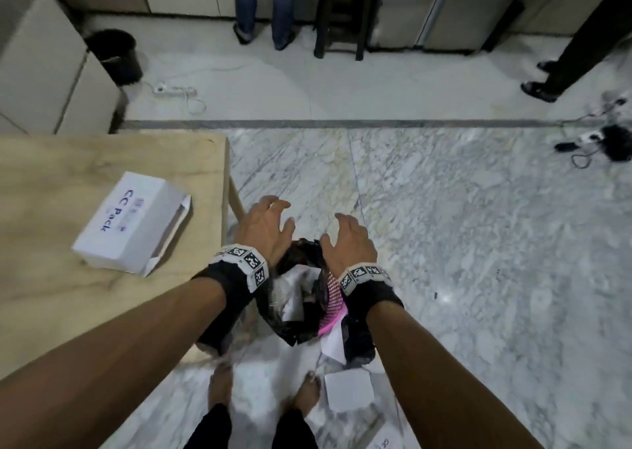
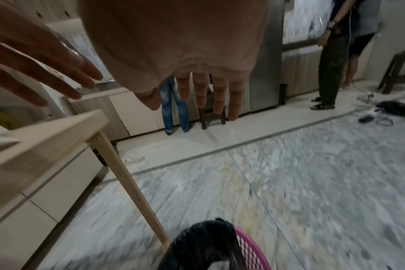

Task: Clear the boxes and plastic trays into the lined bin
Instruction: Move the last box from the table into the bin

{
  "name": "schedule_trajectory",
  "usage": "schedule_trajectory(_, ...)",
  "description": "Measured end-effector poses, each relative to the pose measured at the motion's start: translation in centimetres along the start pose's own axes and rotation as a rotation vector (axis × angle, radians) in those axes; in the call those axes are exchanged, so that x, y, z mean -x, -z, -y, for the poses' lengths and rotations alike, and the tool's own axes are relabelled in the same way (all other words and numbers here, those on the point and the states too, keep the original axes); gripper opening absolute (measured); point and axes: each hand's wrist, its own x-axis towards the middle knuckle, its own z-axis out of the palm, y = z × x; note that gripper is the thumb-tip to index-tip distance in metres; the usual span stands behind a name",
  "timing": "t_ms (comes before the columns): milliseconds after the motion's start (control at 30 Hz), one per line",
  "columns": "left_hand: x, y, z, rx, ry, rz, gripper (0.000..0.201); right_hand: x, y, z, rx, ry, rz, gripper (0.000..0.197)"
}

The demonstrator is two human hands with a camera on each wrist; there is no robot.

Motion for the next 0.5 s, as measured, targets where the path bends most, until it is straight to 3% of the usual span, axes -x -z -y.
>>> schedule_trajectory(133,-0.1,8.0,3.8,-0.023,0.039,-0.101,0.042,0.3,2.0,7.3,-0.021,0.079,-0.046,0.058)
schedule_trajectory(267,-0.3,13.2,10.5,-0.077,0.093,-0.169,0.04,0.8,0.7,14.7,-0.03,0.165,-0.073,0.057)
schedule_trajectory(400,-1.7,16.3,18.2,-0.167,0.08,-0.052,0.044,1.9,-3.3,21.0,-0.052,0.129,-0.011,0.059)
schedule_trajectory(500,-2.6,16.9,23.1,-0.258,-0.016,0.094,0.05,3.4,-7.5,24.3,-0.111,0.062,0.091,0.07)
